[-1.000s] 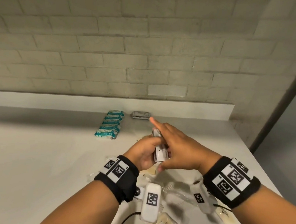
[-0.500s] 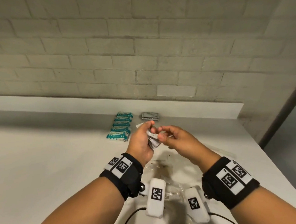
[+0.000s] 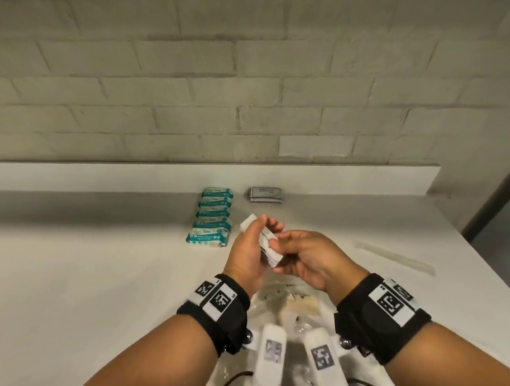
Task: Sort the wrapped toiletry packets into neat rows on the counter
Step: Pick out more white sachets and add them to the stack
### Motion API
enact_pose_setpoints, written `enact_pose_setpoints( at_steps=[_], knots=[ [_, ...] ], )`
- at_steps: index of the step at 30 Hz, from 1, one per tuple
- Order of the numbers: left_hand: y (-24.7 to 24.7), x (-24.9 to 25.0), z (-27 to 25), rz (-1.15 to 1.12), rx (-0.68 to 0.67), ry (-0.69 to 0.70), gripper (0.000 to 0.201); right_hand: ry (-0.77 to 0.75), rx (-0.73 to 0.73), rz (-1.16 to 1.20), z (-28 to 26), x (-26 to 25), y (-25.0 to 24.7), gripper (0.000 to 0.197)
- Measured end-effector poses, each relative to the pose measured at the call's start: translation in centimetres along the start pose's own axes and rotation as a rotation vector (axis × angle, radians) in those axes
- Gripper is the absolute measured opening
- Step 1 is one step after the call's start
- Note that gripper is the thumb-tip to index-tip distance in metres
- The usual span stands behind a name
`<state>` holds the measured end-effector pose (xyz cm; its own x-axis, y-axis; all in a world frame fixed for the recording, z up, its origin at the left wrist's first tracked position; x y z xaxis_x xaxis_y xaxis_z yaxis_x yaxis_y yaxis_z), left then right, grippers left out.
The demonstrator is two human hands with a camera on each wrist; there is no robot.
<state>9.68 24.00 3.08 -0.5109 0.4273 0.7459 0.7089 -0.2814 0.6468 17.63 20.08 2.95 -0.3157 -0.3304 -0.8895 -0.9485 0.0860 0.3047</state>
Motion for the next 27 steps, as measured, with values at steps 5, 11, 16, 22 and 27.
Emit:
enact_pose_setpoints(
  at_steps=[5,11,16,22,27],
  knots=[
    [-3.8,2.0,4.4,0.591,0.066,0.043,0.032,0.045,0.076,-0.269,4.0,-1.3,-3.8,0.013],
    [-0.5,4.9,10.9,1.647,-0.209,0.022,0.054,0.069,0.131,-0.79,12.3,-4.2,-7.1,0.026],
    [-1.5,2.7,16.3,2.118,-0.429,-0.032,0.047,0.131,-0.017,-1.187,18.4,-4.2,-6.1,0.05],
    [-3.6,1.5,19.7,2.195,-0.409,-0.081,0.025,0.135,-0.062,-1.313,21.4,-4.1,-6.8,0.04],
    [-4.1,1.3,20.9,2.117,-0.421,-0.096,0.048,0.041,-0.126,-1.25,21.0,-3.6,-7.2,0.052]
  ],
)
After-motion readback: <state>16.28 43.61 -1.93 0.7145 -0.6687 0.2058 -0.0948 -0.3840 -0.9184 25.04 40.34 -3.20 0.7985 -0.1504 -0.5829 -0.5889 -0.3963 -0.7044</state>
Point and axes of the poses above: each hand's wrist, its own z-axis towards the middle knuckle, its own y-axis out of the palm, x = y × z, the point moved 9 cm from there along z, towards the middle knuckle, and after that the axes turned 6 degrees about -x, right-handed, at the moved point
